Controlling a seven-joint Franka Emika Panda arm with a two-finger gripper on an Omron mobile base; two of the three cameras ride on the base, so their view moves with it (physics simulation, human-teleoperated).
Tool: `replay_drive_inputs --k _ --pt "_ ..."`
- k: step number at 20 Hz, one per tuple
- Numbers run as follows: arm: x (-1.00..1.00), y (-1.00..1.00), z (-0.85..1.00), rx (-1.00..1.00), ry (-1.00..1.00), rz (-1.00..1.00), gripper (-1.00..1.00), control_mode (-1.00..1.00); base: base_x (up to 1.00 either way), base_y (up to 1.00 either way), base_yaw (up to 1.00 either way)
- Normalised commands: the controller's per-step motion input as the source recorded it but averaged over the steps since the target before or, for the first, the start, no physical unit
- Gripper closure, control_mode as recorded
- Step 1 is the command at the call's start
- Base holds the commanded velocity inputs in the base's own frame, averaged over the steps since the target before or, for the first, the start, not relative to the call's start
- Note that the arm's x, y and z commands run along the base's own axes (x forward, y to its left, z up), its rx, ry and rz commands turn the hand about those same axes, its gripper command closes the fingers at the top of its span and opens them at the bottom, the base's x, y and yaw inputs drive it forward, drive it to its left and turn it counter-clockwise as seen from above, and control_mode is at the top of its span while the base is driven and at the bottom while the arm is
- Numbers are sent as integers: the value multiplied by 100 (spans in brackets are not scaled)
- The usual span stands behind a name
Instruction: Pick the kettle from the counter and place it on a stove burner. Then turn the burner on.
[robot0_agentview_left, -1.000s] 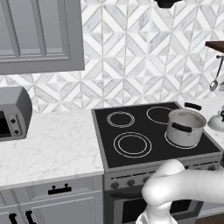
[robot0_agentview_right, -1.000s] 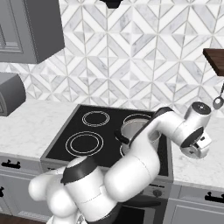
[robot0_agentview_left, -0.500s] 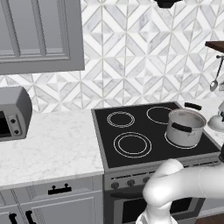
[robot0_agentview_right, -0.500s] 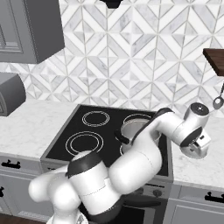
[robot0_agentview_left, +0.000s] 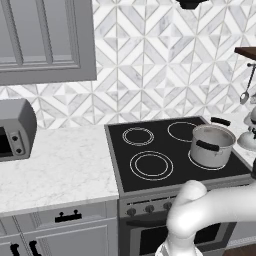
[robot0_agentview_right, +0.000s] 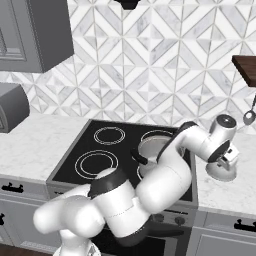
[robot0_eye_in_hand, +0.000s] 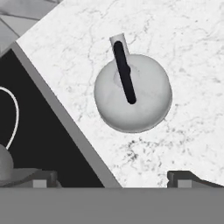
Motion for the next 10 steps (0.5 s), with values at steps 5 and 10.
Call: replay_drive_inputs --k 5,10 --pt "11 -35 -20 -6 0 8 -100 -100 0 0 0" --pt "16 -19 -14 -4 1 5 -100 -100 0 0 0"
